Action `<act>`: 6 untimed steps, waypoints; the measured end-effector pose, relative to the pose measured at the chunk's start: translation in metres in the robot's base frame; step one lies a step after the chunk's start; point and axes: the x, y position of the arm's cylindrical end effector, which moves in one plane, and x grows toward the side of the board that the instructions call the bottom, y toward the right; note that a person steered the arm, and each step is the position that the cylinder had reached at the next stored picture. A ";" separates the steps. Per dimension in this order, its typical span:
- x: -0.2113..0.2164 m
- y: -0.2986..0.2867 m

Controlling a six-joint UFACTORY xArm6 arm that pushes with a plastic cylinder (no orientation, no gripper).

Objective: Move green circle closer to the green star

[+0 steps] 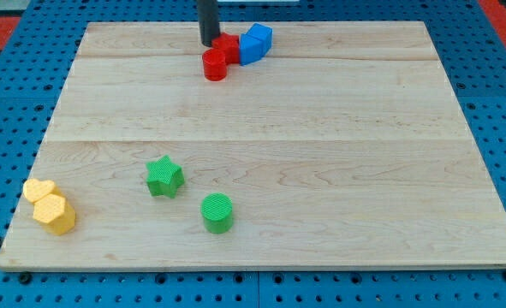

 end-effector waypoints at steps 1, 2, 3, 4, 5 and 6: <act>0.024 0.014; 0.041 0.015; 0.090 0.053; 0.176 0.128; 0.295 0.145; 0.361 0.121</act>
